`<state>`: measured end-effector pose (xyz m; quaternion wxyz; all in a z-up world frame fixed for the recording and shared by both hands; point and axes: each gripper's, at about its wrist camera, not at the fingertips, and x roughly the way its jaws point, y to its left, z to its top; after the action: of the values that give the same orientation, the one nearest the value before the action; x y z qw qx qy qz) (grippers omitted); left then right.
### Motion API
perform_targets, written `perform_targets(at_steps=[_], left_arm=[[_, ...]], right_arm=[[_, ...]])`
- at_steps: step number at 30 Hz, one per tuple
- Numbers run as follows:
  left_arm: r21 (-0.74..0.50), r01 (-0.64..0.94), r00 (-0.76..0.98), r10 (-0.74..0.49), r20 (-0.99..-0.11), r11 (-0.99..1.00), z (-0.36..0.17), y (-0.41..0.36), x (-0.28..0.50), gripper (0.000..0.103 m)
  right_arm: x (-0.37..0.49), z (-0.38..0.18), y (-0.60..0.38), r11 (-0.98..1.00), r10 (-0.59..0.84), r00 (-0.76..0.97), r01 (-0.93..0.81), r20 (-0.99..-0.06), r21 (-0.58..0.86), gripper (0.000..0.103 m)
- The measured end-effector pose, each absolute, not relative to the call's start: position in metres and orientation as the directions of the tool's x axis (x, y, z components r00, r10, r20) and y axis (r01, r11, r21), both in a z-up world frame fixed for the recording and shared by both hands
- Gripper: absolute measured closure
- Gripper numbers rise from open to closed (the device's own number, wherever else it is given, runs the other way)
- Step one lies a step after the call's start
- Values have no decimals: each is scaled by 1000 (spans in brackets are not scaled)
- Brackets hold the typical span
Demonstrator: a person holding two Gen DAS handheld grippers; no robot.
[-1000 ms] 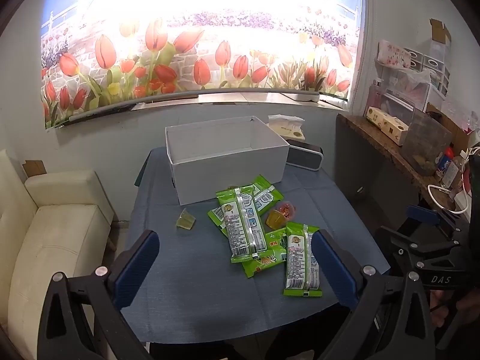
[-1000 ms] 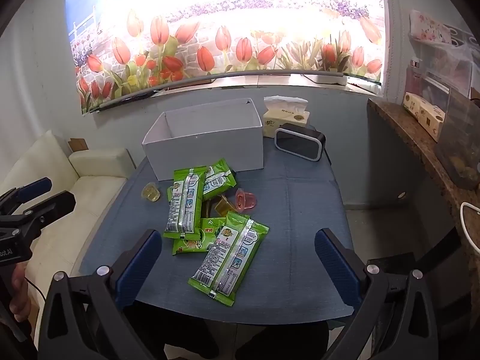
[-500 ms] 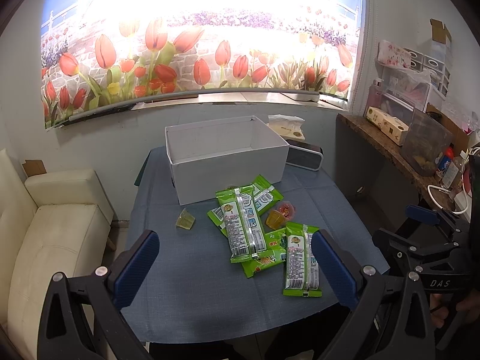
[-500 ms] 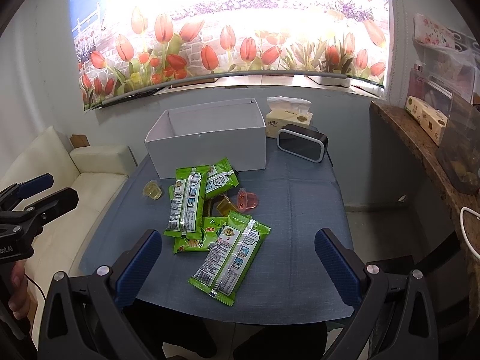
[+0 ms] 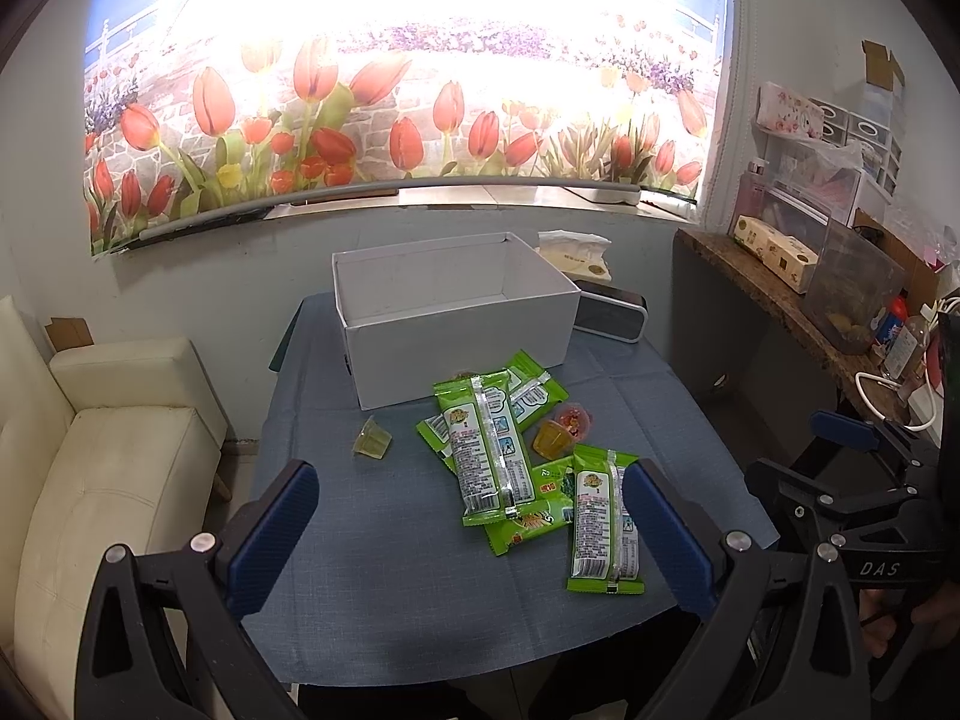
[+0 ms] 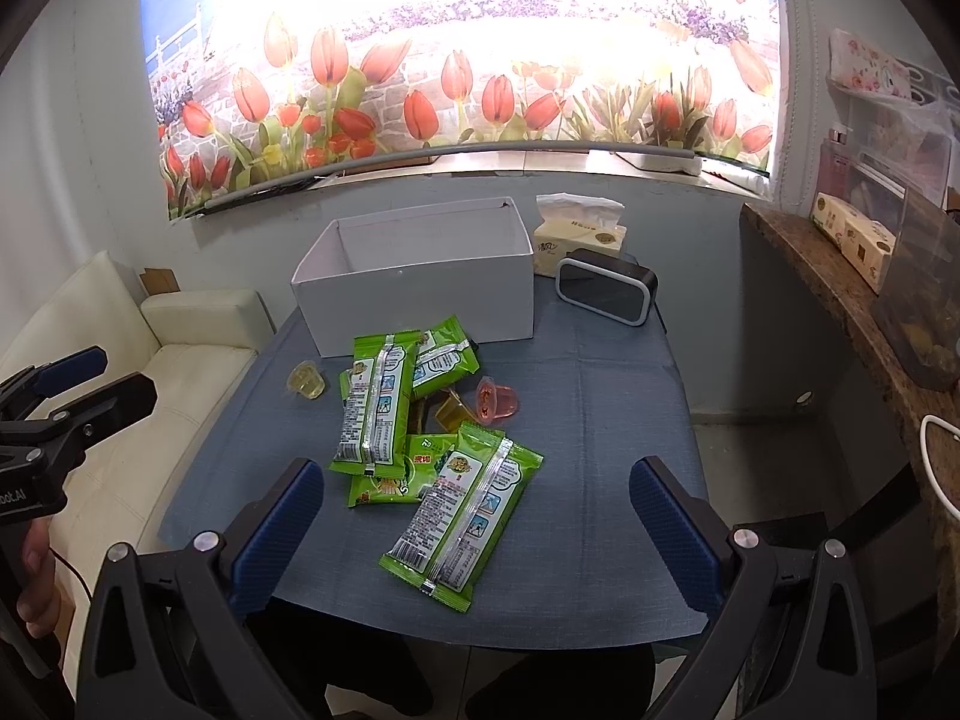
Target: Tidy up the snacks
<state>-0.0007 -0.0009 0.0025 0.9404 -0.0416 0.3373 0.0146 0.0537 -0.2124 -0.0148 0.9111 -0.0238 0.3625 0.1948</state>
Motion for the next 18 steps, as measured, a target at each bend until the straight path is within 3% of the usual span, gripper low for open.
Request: perform_targets(at_steps=[18], left_arm=[[-67, -60, 773, 4, -634, 996, 0, 0, -4, 0]], right_arm=[[52, -17, -209, 920, 345, 658, -379, -669, 101, 0]])
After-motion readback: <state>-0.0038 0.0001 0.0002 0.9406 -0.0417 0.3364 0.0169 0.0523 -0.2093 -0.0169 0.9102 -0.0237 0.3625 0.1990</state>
